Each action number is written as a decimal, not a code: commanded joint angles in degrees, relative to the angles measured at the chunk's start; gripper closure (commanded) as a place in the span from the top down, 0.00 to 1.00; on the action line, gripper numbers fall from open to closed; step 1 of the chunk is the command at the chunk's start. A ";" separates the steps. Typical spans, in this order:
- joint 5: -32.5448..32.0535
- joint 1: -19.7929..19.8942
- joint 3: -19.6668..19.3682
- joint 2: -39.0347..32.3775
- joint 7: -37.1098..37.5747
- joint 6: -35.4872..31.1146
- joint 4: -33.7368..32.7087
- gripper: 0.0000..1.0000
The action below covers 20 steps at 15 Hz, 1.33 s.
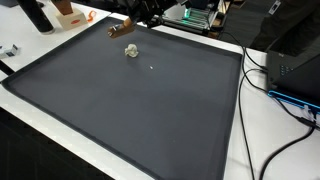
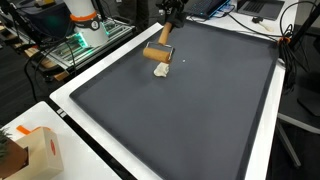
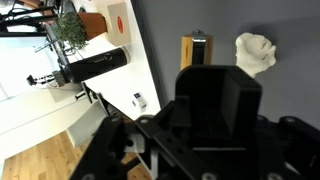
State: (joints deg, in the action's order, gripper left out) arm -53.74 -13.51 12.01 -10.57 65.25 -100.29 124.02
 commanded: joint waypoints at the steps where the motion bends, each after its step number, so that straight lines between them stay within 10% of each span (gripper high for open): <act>1: -3.58 -1.87 -0.11 -2.93 1.75 4.06 -1.84 0.21; 20: -9.05 -6.02 -0.13 -12.36 5.30 11.92 -5.35 0.21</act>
State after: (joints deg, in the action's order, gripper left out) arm -60.43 -18.59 12.00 -21.25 69.44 -91.16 119.52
